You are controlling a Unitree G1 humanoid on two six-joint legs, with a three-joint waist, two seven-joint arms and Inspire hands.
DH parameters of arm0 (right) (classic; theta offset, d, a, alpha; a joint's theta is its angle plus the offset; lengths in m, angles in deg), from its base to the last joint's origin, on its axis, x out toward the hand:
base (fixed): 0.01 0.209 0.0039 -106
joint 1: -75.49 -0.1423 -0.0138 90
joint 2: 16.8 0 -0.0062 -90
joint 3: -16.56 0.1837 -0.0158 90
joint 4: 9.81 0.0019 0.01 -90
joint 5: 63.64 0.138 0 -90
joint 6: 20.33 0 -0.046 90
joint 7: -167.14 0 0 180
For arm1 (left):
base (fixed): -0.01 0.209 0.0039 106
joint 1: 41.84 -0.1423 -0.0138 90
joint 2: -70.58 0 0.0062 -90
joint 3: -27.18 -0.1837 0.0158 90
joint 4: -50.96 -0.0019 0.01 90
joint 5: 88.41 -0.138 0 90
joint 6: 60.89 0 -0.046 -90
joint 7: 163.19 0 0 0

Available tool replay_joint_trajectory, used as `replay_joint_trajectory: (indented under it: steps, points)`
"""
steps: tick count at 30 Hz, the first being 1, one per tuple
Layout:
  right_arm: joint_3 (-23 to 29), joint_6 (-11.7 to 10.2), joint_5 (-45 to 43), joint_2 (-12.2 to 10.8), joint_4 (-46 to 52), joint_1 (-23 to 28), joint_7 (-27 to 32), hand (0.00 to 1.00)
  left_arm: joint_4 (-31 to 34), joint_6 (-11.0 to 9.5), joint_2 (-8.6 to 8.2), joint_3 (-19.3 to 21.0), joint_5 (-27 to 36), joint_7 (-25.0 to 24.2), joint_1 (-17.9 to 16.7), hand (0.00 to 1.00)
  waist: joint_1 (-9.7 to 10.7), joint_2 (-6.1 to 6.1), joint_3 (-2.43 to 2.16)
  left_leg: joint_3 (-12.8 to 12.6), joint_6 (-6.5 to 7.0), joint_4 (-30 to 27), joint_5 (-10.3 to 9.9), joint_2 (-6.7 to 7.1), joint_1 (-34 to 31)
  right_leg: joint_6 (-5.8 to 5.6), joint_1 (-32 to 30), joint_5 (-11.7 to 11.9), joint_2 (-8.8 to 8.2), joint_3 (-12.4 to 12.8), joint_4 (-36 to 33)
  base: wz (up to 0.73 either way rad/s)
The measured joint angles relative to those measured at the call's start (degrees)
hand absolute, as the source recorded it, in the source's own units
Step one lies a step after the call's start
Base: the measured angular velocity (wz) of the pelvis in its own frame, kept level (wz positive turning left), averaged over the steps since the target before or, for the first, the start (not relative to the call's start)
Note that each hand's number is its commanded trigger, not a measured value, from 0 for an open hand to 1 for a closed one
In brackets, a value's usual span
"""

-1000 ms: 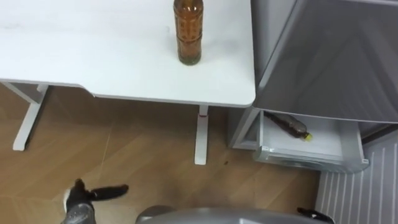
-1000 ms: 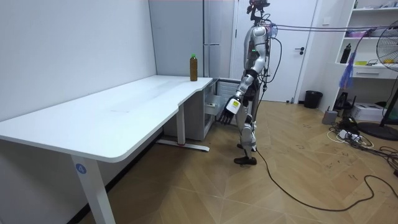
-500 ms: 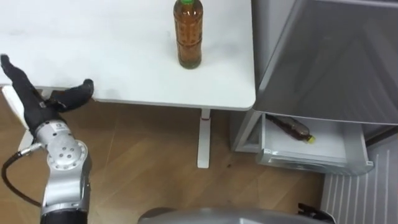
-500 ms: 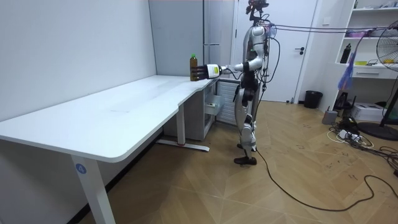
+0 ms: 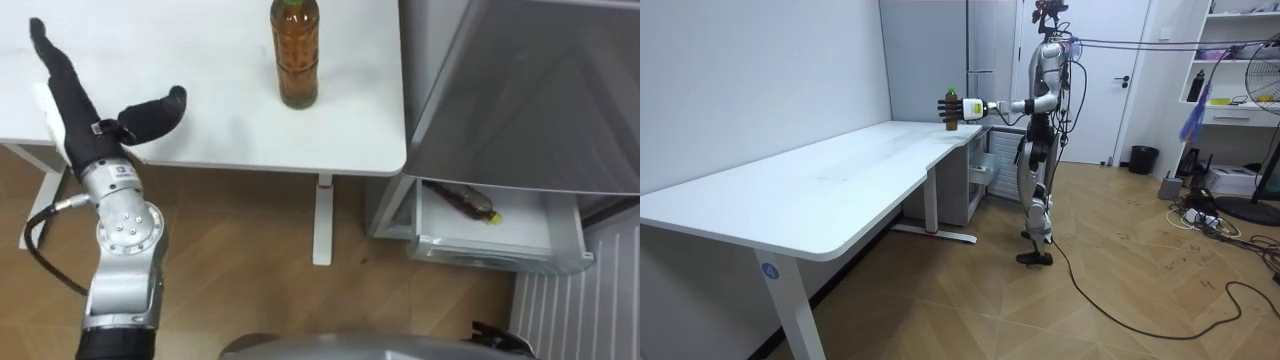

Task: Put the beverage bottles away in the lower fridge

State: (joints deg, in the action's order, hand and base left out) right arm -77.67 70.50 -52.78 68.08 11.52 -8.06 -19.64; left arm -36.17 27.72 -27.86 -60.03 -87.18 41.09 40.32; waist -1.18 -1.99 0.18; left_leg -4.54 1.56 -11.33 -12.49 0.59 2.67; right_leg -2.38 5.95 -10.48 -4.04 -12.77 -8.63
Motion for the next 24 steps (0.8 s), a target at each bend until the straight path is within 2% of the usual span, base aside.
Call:
replay_joint_trajectory:
  steps: [4,5,9,18,21,24]
  points:
    - [0.0,-0.1,-0.6,-0.1,0.0,-0.1,-0.5,0.0,-0.2,0.0,0.0,-1.0,1.9,-4.2,0.0,0.0,0.9,-0.19,0.0,-0.4,0.0,0.0,0.0,-0.03,0.1,0.0,-0.1,0.0,0.01,0.8,0.0,-0.05]
    - [0.0,-0.1,-0.6,-0.1,0.0,-0.1,-0.6,0.0,-0.1,0.0,0.01,-1.0,3.1,-5.1,0.0,0.0,0.9,-0.09,0.03,-0.9,0.0,0.0,0.0,-0.09,0.3,0.0,-0.1,0.0,0.09,1.6,0.0,-0.16]
    - [1.2,-0.3,-0.6,0.0,0.0,0.0,-1.6,0.0,-0.1,0.0,0.01,-1.0,5.0,-7.5,0.5,0.0,1.4,0.31,0.16,-1.2,0.0,0.0,0.0,-0.12,0.8,0.0,-0.2,0.0,0.13,1.9,0.0,-0.07]
    - [3.5,-0.3,-0.4,0.2,-0.2,0.4,-2.6,0.0,0.0,0.0,0.09,-0.7,5.0,-10.6,2.2,0.0,2.8,1.57,0.01,-1.8,-0.07,0.8,-0.1,-0.4,1.9,0.1,0.0,0.2,0.49,3.1,-0.2,-0.07]
    - [4.0,-0.1,-0.5,0.2,-0.4,0.4,-2.6,0.0,0.0,0.1,0.2,-0.7,6.6,-11.5,3.2,0.0,3.4,1.58,0.01,-2.0,-0.14,0.8,-0.1,-0.51,1.9,0.15,0.1,0.2,0.63,3.3,-0.2,0.0]
    - [3.9,-0.1,-0.6,0.0,-0.3,0.4,-2.6,0.0,0.0,0.2,1.08,-0.7,9.7,-12.7,4.0,0.0,4.3,1.59,0.0,-2.3,-0.23,0.8,-0.2,-0.7,1.9,0.22,0.1,0.2,0.79,3.6,-0.2,-0.05]
